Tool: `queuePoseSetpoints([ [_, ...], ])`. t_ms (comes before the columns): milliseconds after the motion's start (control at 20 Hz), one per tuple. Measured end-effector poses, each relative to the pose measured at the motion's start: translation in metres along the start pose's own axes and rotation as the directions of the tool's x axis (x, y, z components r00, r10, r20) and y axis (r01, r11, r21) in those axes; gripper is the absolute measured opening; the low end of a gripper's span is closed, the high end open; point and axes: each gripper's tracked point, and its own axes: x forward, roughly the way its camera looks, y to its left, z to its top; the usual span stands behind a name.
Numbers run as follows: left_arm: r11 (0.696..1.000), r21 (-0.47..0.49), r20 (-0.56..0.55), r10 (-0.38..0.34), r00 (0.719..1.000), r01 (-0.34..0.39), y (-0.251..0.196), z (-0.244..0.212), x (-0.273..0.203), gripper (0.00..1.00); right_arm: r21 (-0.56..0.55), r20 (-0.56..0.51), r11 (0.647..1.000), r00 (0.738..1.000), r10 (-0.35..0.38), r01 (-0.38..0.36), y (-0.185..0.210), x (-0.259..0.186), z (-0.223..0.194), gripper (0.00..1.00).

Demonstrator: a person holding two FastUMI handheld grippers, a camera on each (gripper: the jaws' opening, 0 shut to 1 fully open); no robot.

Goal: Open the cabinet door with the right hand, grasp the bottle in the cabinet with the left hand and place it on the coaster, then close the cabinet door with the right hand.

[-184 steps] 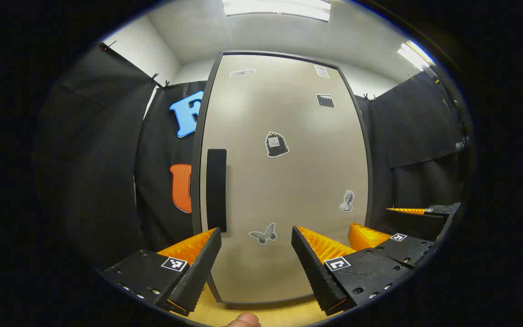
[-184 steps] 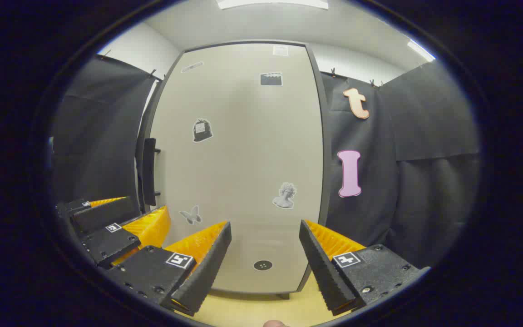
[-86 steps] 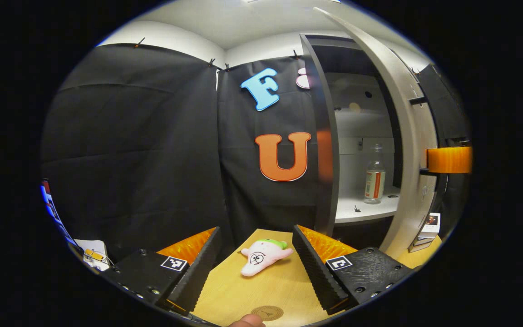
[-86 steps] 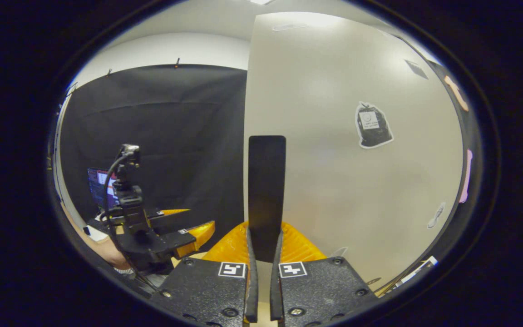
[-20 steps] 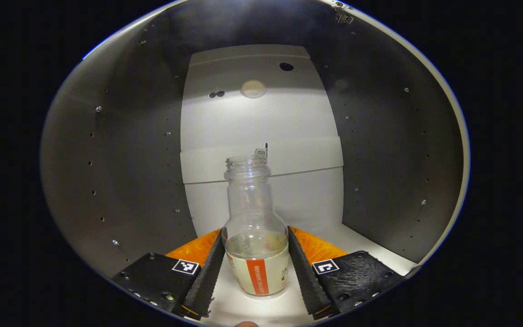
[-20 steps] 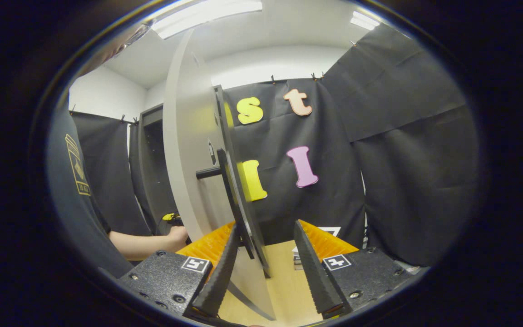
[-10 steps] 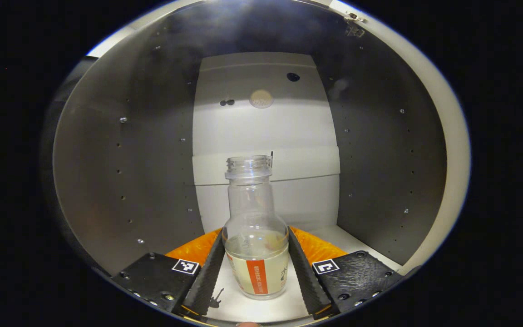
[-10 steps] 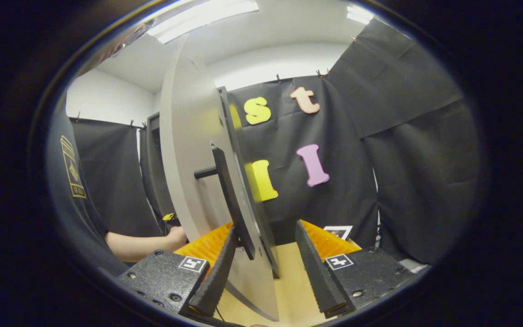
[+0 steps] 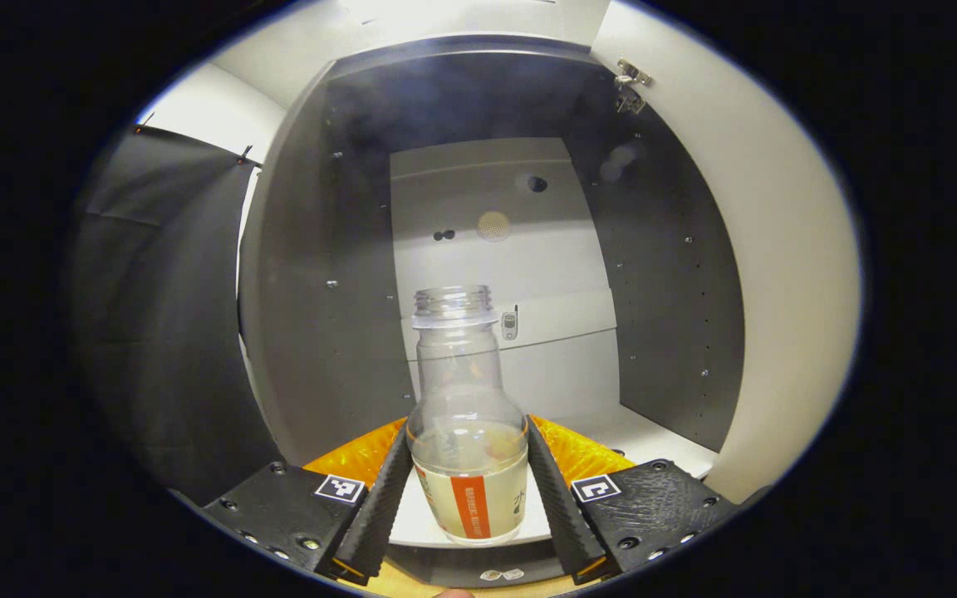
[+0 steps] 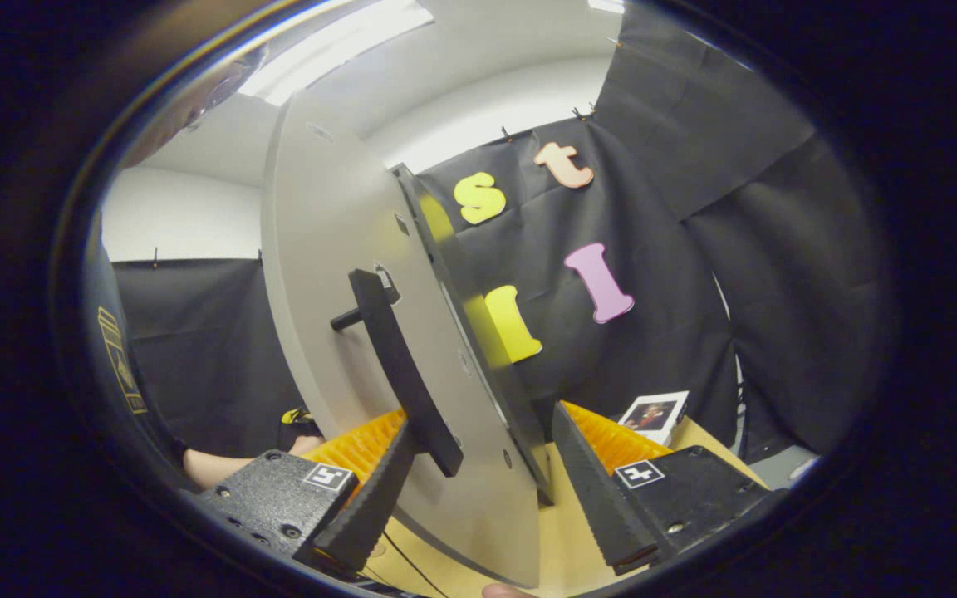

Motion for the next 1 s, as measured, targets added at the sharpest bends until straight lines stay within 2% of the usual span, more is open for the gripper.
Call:
queuePoseSetpoints([
  [200,1.000,0.020,0.038,-0.020,0.999,0.020,0.029,0.002,-0.046,0.76,0.028,0.009,0.998,0.998,-0.060,0.060,-0.004,-0.004,0.000,1.00],
  [350,0.999,0.005,0.034,-0.035,0.999,0.035,0.050,-0.013,-0.073,0.75,-0.022,-0.001,0.992,0.992,-0.124,0.124,-0.004,-0.009,0.002,0.97],
  [400,1.000,-0.005,0.040,-0.026,0.999,0.026,0.061,-0.019,-0.085,0.75,-0.044,-0.002,0.990,0.991,-0.135,0.135,-0.003,-0.010,0.003,1.00],
  [550,0.999,-0.031,0.049,-0.006,0.999,0.008,0.086,-0.058,-0.112,0.75,-0.090,0.020,0.987,0.991,-0.134,0.135,-0.001,-0.014,0.006,1.00],
  [650,1.000,-0.015,0.065,0.026,0.998,-0.025,0.105,-0.088,-0.130,0.75,-0.088,0.041,0.986,0.989,-0.140,0.143,-0.007,-0.021,0.002,1.00],
  [700,0.999,0.009,0.062,0.046,0.997,-0.047,0.114,-0.107,-0.139,0.75,-0.093,0.003,0.982,0.986,-0.164,0.163,-0.014,-0.023,-0.013,1.00],
  [750,0.997,0.036,0.062,0.061,0.996,-0.063,0.121,-0.125,-0.152,0.76,-0.116,-0.081,0.973,0.974,-0.210,0.201,-0.026,-0.030,-0.036,1.00],
  [850,0.993,0.058,0.056,0.097,0.994,-0.100,0.135,-0.165,-0.173,0.76,-0.184,-0.283,0.953,0.915,-0.287,0.241,-0.050,-0.046,-0.097,1.00],
  [900,0.992,0.056,0.045,0.112,0.993,-0.114,0.140,-0.185,-0.184,0.75,-0.196,-0.311,0.952,0.905,-0.289,0.236,-0.048,-0.049,-0.101,0.97],
  [950,0.989,0.060,0.024,0.133,0.991,-0.134,0.145,-0.208,-0.193,0.75,-0.214,-0.329,0.944,0.892,-0.310,0.249,-0.055,-0.048,-0.108,1.00],
  [1000,0.986,0.064,0.002,0.151,0.989,-0.151,0.150,-0.231,-0.200,0.75,-0.237,-0.368,0.933,0.864,-0.344,0.270,-0.068,-0.056,-0.121,1.00],
])
